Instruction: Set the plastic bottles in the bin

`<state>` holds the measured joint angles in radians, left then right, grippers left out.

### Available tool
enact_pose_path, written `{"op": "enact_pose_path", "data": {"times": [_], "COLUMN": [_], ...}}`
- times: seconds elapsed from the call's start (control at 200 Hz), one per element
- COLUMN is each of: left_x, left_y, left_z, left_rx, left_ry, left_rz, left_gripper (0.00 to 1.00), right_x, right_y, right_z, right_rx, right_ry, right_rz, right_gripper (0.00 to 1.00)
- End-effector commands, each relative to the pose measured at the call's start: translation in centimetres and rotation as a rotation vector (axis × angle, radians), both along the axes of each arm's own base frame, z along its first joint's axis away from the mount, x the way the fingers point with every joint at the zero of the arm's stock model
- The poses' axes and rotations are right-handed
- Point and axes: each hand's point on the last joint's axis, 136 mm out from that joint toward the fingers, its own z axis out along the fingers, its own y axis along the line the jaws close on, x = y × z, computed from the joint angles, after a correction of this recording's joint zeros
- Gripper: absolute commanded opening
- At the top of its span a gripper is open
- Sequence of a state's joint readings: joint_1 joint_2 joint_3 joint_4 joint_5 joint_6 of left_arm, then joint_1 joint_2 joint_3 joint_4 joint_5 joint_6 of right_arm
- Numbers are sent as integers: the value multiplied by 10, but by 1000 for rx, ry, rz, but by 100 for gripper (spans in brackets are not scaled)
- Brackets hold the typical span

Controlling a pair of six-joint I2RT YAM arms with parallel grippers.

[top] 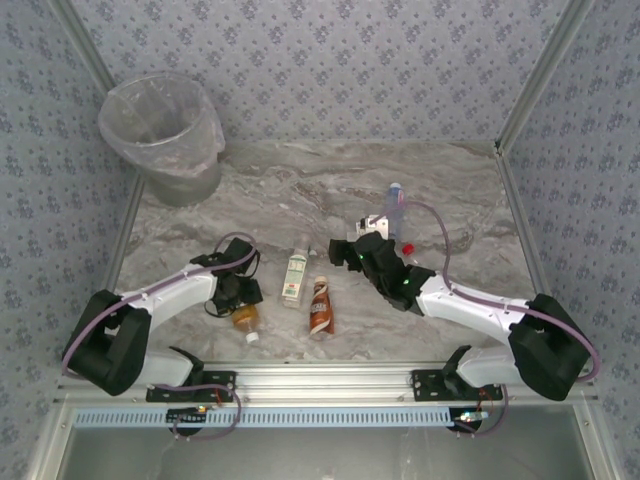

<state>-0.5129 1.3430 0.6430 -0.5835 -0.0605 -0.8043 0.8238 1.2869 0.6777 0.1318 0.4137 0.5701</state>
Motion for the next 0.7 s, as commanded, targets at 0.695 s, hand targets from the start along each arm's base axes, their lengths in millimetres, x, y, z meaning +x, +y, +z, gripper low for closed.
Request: {"op": "enact_pose_path", "data": {"times": [0.695], "left_x": [80], "left_y": [-24], "left_z": [94], "left_rx": [-59], "left_ry": [-355], "left_rz": [-35], "left_gripper": [56], "right_x": [5], "right_y": [12], "right_z": [19], "right_rx": [-9], "right_ry": [-41], "right_rz": [32], "right_gripper": [99]}}
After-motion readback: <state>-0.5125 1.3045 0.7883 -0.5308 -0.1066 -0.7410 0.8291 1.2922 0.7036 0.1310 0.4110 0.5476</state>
